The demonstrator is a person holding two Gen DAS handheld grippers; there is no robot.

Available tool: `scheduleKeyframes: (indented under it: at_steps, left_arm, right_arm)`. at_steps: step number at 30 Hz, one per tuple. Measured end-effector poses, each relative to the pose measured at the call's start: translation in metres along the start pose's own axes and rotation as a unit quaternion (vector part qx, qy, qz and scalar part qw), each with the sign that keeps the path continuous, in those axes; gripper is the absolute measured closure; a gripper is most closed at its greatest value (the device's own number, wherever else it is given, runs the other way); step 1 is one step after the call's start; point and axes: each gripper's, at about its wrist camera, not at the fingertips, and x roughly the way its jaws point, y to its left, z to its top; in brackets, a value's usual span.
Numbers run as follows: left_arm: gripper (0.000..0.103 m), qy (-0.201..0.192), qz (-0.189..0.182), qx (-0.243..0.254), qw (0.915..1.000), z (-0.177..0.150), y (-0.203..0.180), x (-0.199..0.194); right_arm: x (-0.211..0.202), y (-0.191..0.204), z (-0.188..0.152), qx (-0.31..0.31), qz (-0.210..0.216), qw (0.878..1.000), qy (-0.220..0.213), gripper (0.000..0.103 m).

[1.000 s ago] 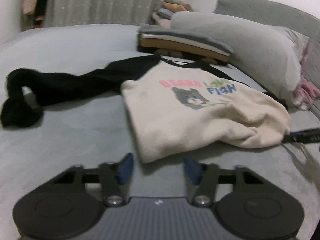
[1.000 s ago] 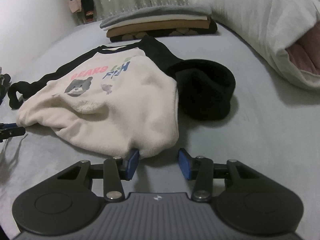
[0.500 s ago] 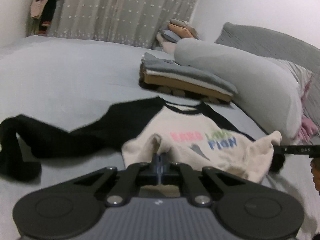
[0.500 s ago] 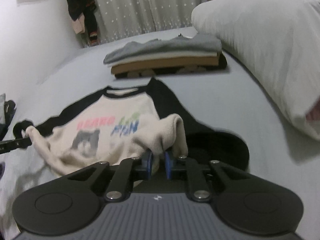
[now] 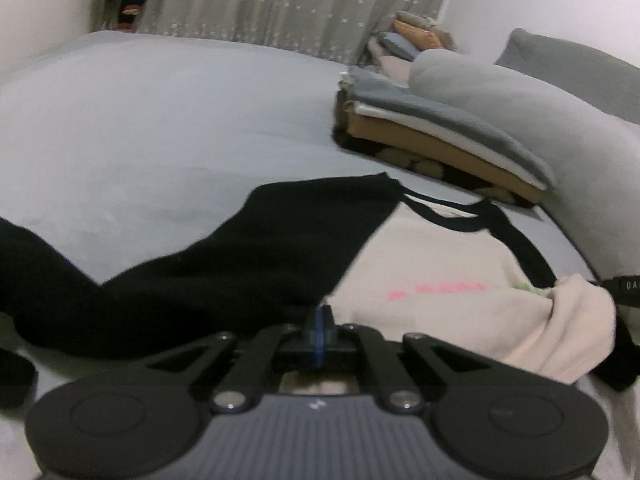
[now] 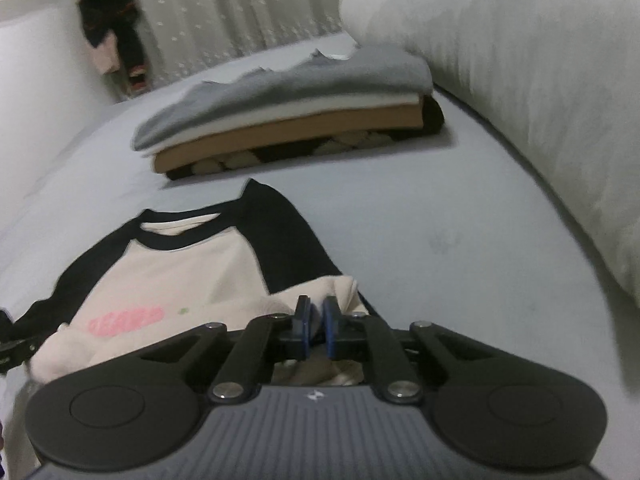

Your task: Fold clothes

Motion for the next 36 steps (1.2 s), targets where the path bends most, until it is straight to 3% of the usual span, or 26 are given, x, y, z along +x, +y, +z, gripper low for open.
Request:
scheduleKeyframes:
  at_steps: [5,8,11,13,16,21,29,33,36]
  left_arm:
    - [0.103,0.013,0.006,-0.005,0.9999,0.007,0.0,0.008]
    - [0.096,0.024,-0.014,-0.018,0.9994,0.009,0.007,-0.001]
    - [0.086,0.034,-0.045,-0.051,0.9971,0.009,0.019,-0.01]
    - [0.07,0.028,-0.066,-0.078,0.9943,0.006,0.029,-0.022]
    - [0.058,0.014,-0.09,-0.091,0.9916,-0.001,0.038,-0.042]
    - [0.053,0.007,-0.123,-0.064,0.9903,-0.023,0.041,-0.065]
    - [0.047,-0.008,-0.143,-0.036,0.9891,-0.052,0.045,-0.086]
    - [0.035,-0.011,-0.162,0.006,0.9868,-0.056,0.032,-0.088]
    - [0.035,-0.014,-0.175,0.031,0.9839,-0.059,0.023,-0.087]
  right_arm:
    - [0.021,0.004,0.004,-0.001,-0.008,1.0,0.005,0.095]
    - [0.013,0.005,0.007,0.0,-0.003,1.0,0.005,0.091]
    - [-0.003,-0.001,0.008,0.005,0.011,1.0,0.004,0.078]
    - [-0.016,-0.005,0.006,0.011,0.02,1.0,-0.001,0.072]
    - [-0.037,-0.014,0.001,0.02,0.039,0.999,-0.006,0.069]
    - [-0.064,-0.025,-0.015,0.029,0.056,0.998,-0.008,0.069]
    - [-0.08,-0.034,-0.042,0.041,0.067,0.997,0.001,0.069]
    - [-0.082,-0.034,-0.048,0.038,0.073,0.997,0.001,0.069]
    - [-0.083,-0.032,-0.049,0.038,0.078,0.996,-0.002,0.069]
